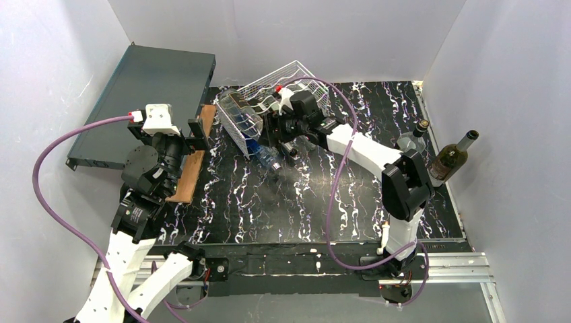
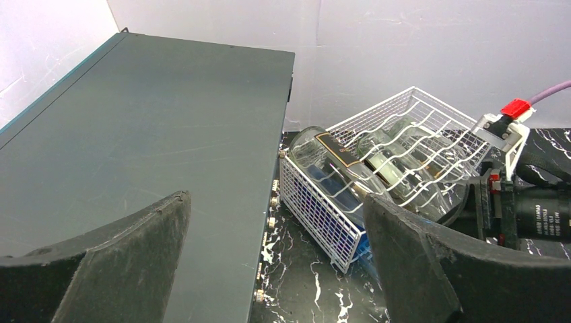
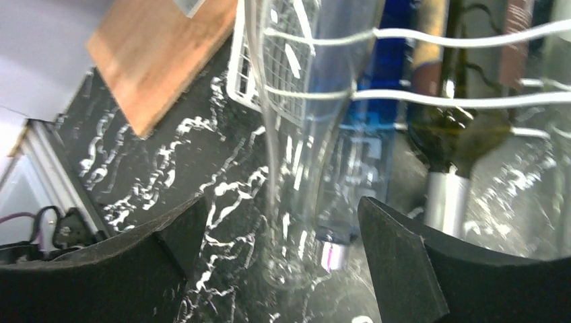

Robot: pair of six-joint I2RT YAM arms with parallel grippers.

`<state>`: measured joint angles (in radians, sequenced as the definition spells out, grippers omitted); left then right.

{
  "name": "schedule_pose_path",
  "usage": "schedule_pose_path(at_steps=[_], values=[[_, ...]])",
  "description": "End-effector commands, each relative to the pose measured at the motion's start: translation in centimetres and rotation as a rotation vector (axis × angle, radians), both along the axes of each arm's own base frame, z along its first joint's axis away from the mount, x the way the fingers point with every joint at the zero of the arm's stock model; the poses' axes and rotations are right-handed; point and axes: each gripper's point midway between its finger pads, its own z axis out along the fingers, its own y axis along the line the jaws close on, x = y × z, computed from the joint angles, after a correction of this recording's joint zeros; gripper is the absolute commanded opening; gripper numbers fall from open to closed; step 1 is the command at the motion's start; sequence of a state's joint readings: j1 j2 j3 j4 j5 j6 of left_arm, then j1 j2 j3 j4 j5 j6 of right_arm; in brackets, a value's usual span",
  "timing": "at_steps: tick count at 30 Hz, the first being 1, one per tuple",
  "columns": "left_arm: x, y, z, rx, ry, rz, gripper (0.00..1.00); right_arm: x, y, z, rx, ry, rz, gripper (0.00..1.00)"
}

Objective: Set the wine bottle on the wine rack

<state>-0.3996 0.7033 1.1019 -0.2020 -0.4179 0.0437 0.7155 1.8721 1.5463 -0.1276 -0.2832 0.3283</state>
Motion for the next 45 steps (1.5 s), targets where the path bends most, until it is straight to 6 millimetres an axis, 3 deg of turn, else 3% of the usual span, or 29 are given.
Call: schedule_pose_path(at_steps=[1,5,10,13,17,21,27,34,45], values=[[-0.1,0.0,0.9,-0.017,-0.025,0.000,0.99,0.5,-3.7,4.6,-0.123,-0.150,-0.064,0.91],[-0.1,0.0,0.8,-0.019,-0.024,-0.003,0.99,1.6,-9.5,7.3,-0.317,-0.291,-0.187,0.92],[-0.1,-0.2,0.8,-0.022,-0.023,-0.009,0.99,1.0,-16.4,11.6,-0.463,-0.414,-0.345,0.93],[-0.1,-0.2,0.8,-0.024,-0.021,-0.011,0.99,0.2,-21.0,15.0,-0.519,-0.496,-0.495,0.96],[0.3,-0.4,0.4,-0.020,-0.008,-0.010,0.99,-0.3,-27.5,17.9,-0.610,-0.538,-0.734,0.98],[0.6,-0.7,0.1,-0.023,0.002,-0.023,0.99,-0.5,-33.5,18.5,-0.679,-0.488,-0.929,0.98],[1.2,-0.9,-0.5,-0.017,0.022,-0.019,0.99,-1.6,-41.3,16.7,-0.655,-0.333,-1.238,0.98],[1.5,-1.1,-0.9,-0.018,0.031,-0.021,0.99,-2.7,-45.2,15.3,-0.657,-0.284,-1.394,0.97],[0.9,-1.0,-0.3,-0.028,0.007,-0.028,0.99,-0.8,-45.3,10.4,-0.620,-0.169,-1.362,0.95]])
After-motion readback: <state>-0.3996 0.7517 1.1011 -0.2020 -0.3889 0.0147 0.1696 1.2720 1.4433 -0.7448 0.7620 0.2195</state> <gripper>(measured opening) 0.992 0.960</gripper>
